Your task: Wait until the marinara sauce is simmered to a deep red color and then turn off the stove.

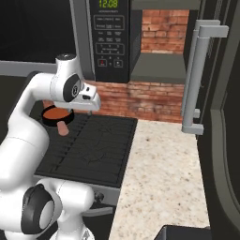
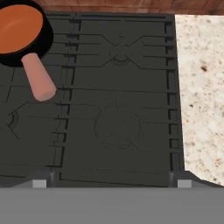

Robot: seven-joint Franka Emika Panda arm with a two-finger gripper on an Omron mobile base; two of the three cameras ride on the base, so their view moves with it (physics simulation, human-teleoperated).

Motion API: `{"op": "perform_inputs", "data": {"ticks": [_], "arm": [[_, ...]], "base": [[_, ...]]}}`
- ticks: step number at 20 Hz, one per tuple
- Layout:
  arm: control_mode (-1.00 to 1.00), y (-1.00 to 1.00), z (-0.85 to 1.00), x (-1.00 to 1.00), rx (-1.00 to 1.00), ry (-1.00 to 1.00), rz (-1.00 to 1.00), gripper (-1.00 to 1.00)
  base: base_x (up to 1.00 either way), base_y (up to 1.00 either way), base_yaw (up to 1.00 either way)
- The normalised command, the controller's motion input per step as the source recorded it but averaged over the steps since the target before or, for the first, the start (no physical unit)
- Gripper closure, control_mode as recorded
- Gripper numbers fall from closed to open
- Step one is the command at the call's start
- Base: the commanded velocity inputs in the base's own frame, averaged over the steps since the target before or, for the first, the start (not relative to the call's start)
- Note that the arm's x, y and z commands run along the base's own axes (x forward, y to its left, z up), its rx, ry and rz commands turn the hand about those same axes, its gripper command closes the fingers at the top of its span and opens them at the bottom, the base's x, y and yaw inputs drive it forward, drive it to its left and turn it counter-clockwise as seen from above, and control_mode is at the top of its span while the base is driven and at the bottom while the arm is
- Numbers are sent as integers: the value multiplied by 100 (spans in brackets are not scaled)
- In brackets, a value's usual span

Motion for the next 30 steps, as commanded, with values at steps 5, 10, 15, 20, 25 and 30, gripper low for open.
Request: {"op": "perform_inputs", "data": {"ticks": [5,10,15,20,25,30], "arm": [[-100,0,-29,-29,0,0,1,-100],[-100,32,-38,-90,-6,-9,4,-100],[-100,71,-41,-91,-14,-8,1,-100],[-100,85,-42,-75,-19,-4,0,-100],[-100,86,-46,-48,-20,-2,0,-100],[-100,75,-47,-32,-17,-4,2,-100]], "base": [[0,0,0],[0,0,0],[0,0,0],[0,0,0],[0,0,0],[0,0,0]]}}
